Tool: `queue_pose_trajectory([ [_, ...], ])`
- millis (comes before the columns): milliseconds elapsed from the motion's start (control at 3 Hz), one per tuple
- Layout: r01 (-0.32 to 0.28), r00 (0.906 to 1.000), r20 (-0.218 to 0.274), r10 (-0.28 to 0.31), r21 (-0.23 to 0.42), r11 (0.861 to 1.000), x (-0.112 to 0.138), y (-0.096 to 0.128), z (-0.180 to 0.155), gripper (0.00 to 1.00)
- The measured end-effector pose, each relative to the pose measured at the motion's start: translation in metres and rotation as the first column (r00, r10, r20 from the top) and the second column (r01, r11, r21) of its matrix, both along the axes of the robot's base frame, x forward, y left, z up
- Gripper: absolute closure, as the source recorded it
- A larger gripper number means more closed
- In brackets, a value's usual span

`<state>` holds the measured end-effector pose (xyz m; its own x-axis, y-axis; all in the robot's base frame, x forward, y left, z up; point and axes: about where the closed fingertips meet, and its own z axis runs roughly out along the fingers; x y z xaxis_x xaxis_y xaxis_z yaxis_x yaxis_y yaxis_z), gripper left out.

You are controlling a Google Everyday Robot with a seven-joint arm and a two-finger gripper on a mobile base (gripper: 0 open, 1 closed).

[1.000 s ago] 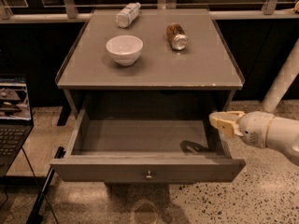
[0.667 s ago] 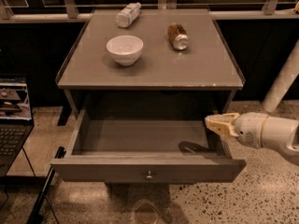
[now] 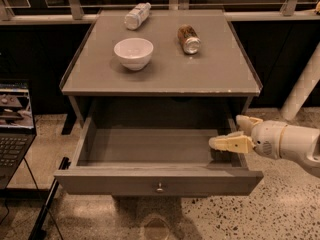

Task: Open top drawer

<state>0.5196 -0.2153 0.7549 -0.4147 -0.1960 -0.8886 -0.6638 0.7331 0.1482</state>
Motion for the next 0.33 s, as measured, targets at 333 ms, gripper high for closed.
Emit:
queue_pose_trajectory([
  [333, 0.000, 1.0000, 0.000, 0.000, 0.000, 1.000, 0.0000, 0.0000, 0.0000, 0.00],
])
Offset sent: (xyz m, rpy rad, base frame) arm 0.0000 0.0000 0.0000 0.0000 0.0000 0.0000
